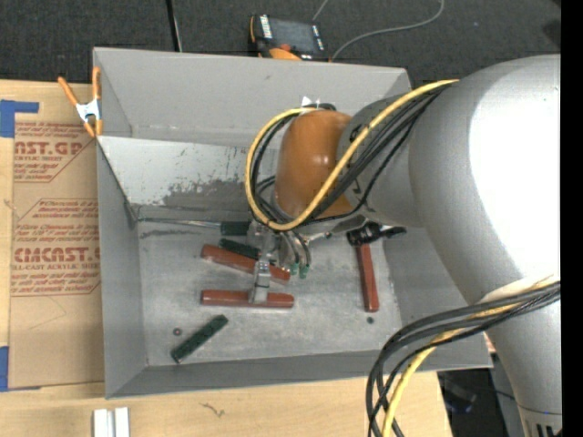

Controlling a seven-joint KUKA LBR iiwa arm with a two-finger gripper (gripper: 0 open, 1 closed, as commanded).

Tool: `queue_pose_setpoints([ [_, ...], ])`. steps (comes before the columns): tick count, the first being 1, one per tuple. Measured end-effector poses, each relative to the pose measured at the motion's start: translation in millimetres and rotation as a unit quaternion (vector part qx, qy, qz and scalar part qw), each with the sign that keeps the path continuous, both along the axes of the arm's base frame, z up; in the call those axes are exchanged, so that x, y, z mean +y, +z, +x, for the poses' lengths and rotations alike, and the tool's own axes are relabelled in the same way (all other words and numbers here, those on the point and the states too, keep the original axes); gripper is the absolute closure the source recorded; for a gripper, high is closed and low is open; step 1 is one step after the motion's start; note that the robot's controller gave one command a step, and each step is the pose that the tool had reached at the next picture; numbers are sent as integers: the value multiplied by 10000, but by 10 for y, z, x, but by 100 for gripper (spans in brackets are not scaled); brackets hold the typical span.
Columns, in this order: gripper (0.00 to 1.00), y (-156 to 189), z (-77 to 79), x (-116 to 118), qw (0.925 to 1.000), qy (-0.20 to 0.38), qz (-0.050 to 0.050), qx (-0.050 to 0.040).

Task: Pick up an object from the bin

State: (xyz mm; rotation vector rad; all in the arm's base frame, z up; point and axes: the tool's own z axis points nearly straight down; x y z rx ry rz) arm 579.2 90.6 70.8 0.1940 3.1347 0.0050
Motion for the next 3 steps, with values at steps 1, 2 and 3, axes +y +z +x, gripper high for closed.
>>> queue_pose_setpoints([
  [1, 100, 33, 8, -34, 10000, -21, -4, 1],
  [2, 100, 554, -163, 52, 9995, -318, -4, -16],
  [3, 100, 1835, -168, -19, 9993, -360, -3, -48],
])
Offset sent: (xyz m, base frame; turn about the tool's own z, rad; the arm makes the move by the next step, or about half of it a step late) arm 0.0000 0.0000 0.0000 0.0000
